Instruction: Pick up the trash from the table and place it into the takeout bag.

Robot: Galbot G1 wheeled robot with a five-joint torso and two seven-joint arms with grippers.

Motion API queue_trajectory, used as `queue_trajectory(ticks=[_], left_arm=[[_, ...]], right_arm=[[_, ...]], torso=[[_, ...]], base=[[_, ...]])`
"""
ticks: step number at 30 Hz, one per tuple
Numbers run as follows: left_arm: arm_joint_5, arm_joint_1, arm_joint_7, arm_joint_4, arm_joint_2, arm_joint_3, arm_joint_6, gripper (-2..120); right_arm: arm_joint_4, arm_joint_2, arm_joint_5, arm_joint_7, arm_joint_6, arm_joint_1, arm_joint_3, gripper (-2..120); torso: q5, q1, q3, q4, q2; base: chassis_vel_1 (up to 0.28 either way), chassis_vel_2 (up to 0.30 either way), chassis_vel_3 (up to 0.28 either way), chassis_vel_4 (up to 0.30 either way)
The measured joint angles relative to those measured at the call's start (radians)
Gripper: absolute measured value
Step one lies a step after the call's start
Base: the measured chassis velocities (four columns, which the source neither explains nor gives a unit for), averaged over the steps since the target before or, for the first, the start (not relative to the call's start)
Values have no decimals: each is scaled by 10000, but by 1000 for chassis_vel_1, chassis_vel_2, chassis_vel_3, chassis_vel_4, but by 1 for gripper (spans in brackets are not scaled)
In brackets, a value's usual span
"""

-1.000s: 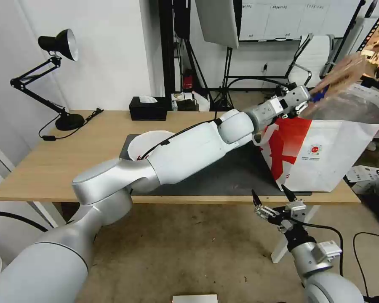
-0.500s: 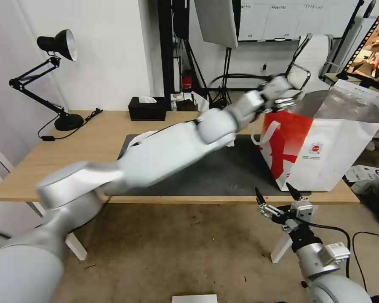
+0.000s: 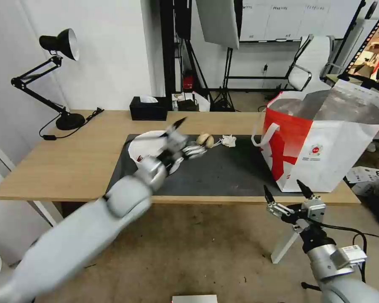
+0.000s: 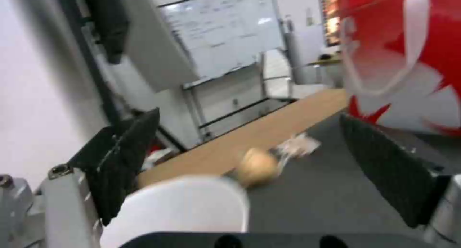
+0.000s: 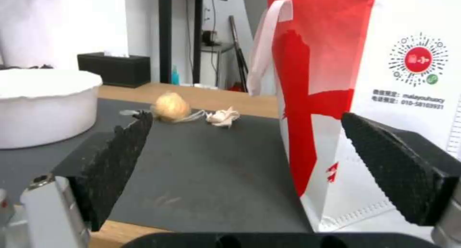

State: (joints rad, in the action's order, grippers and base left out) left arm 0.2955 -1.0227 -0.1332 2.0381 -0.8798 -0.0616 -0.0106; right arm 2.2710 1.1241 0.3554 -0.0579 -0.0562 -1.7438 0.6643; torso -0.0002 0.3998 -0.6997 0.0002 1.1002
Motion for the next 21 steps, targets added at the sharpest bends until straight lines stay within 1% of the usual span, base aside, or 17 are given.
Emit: queue_trajectory(ticks=[1, 2, 3, 4, 6, 7, 8, 9, 11, 12, 13, 16, 21], left_arm=[[-400, -952, 42, 200, -218, -612, -158, 100], [-798, -1743, 42, 321, -503, -1086, -336, 100], [-1321, -2620, 94, 387, -901, -1543, -565, 100], [-1321, -2620, 94, 387, -901, -1543, -565, 100], [-2294, -3932, 202, 359, -1605, -2202, -1110, 100], [-2724, -4425, 238, 304, -1911, -2394, -1381, 100], [-2724, -4425, 238, 304, -1911, -2394, -1381, 100], [-3106, -4954, 263, 249, -2282, -2595, -1642, 100], [-3164, -5068, 263, 237, -2378, -2635, -1698, 100], [-3329, -5394, 262, 172, -2720, -2753, -1817, 100], [-3329, -5394, 262, 172, -2720, -2753, -1817, 100], [-3748, -5529, 248, -98, -3241, -2964, -2018, 100], [-3854, -5556, 233, -117, -3382, -2993, -2022, 100]], right_arm=[[1, 72, -65, 12, -8, -81, 19, 100], [7, 134, -139, 31, -34, -168, 60, 100], [30, 205, -221, 55, -87, -279, 99, 100], [30, 205, -221, 55, -87, -279, 99, 100], [110, 356, -391, 75, -174, -545, 181, 100], [157, 448, -512, 81, -211, -719, 217, 100], [157, 448, -512, 81, -211, -719, 217, 100], [172, 569, -679, 85, -276, -913, 239, 100], [166, 613, -725, 87, -305, -970, 239, 100], [52, 736, -877, 104, -446, -1094, 202, 100], [52, 736, -877, 104, -446, -1094, 202, 100], [-587, 960, -1086, 309, -950, -1070, -150, 100], [-955, 1091, -1168, 369, -1106, -964, -372, 100]], torso=[[4, 0, -1, 0, 0], [0, 0, 0, -2, 0], [-4, -1, -1, -2, 0], [-4, -1, -1, -2, 0], [1, -1, -1, 0, 0], [0, -1, 0, 0, 1], [0, -1, 0, 0, 1], [1, -1, -1, -3, 0], [2, -1, -1, -4, 0], [0, -2, 0, -2, 0], [0, -2, 0, -2, 0], [3, 1, -3, -4, -2], [3, 2, -2, -4, -1]], base=[[0, 0, 0, 0], [0, 0, 0, 0], [0, 0, 0, 0], [0, 0, 0, 0], [0, 0, 0, 0], [0, 0, 0, 0], [0, 0, 0, 0], [0, 0, 0, 0], [0, 0, 0, 0], [0, 0, 0, 0], [0, 0, 0, 0], [0, 0, 0, 0], [0, 0, 0, 0]])
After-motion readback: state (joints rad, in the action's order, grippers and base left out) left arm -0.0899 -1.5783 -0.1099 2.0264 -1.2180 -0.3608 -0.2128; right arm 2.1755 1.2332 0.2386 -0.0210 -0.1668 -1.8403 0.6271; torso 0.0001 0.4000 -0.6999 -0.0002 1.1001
